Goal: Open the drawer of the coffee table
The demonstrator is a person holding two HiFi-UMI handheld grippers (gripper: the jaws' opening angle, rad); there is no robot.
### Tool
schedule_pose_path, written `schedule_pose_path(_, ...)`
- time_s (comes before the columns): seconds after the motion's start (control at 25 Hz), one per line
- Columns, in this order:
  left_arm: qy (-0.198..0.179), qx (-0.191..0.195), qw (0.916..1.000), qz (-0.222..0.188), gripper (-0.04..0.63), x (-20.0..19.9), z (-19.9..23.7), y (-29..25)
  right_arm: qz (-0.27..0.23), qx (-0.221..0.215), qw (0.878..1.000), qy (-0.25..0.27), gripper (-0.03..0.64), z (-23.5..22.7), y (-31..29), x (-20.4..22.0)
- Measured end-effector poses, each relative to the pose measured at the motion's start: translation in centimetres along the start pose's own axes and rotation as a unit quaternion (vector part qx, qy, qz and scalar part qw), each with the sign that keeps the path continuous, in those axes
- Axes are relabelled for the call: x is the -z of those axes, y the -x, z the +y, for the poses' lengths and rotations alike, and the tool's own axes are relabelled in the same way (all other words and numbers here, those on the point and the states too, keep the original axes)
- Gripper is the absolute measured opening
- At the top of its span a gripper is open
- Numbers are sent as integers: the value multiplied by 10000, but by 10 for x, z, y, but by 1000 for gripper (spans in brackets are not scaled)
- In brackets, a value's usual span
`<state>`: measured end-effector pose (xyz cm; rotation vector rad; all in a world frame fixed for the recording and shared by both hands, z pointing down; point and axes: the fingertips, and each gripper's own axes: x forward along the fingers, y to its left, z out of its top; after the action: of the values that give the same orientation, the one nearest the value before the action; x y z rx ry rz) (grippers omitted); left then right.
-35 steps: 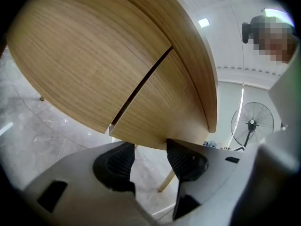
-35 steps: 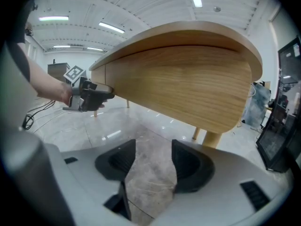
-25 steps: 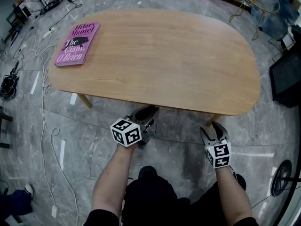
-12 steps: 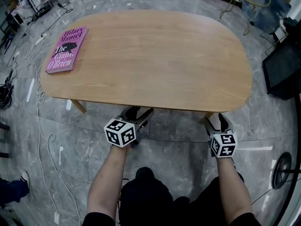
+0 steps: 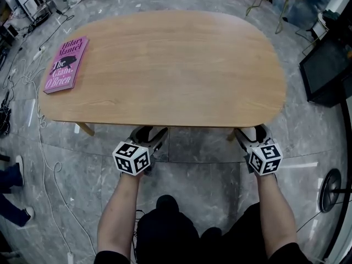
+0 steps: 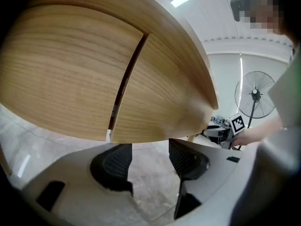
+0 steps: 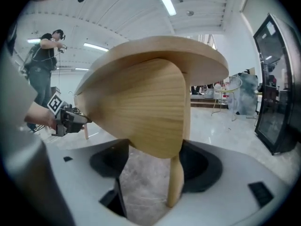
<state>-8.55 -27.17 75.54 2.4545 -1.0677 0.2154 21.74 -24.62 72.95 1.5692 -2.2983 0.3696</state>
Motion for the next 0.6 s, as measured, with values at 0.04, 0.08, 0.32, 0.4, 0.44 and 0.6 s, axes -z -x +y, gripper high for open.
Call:
schedule_pose_path(0.04,-27,-5,10000,16,247,1,-1,1,-17,-2,10000,-32,336,0,2,0)
schedule_pose_path(0.08,-65,4,10000,32,247,1,-2,1,-35,-4,10000,-66,330,0,4,0)
schedule_pose_path(0.32,-401,190,9989,123,233,5,-23,2,-98,-23,9999,-43,304,-2,8,-1)
schedule_pose_path(0.4,-348,154,9992,121,232,6,-23,0,-61,-64,10000,-19,296,-4,8,1)
schedule_pose_path(0.44,-375,98,9992,135,227,7,-22,0,-39,-89,10000,-10,299,-4,6,2)
schedule_pose_path(0.6,-597,-148,9980,162,215,10,-16,-1,-10,-85,10000,-39,301,-2,4,8)
